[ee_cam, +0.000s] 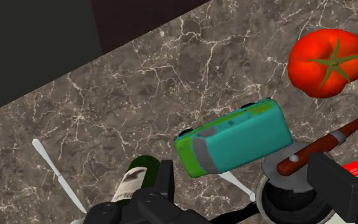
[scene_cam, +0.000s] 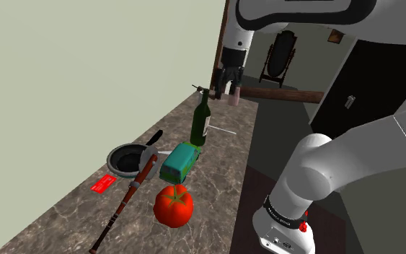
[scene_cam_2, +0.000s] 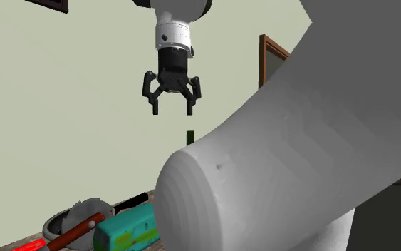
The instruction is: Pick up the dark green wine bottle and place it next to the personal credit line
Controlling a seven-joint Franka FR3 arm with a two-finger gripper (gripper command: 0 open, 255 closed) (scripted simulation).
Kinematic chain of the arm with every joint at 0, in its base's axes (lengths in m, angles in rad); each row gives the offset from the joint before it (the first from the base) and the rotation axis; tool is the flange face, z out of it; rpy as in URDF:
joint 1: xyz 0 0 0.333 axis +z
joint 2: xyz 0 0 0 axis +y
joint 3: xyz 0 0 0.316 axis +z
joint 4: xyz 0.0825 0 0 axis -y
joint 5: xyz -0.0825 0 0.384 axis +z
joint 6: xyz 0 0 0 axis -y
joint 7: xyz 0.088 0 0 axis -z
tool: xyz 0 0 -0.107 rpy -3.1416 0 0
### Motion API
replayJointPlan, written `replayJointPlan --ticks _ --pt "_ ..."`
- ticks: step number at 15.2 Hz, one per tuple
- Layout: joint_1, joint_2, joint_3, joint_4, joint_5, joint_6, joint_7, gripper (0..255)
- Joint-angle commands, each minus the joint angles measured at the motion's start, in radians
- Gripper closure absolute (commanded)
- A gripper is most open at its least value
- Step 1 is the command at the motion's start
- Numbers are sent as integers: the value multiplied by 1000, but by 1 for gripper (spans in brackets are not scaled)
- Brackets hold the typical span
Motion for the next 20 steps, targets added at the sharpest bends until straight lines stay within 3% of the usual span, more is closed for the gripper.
replayJointPlan --ticks 1,9,17,20 --pt "-6 55 -30 24 -13 44 -37 0" --pt "-20 301 -145 152 -17 202 -189 0" --pt "-34 582 -240 365 65 296 -359 0" --pt "-37 603 -242 358 74 325 -371 0"
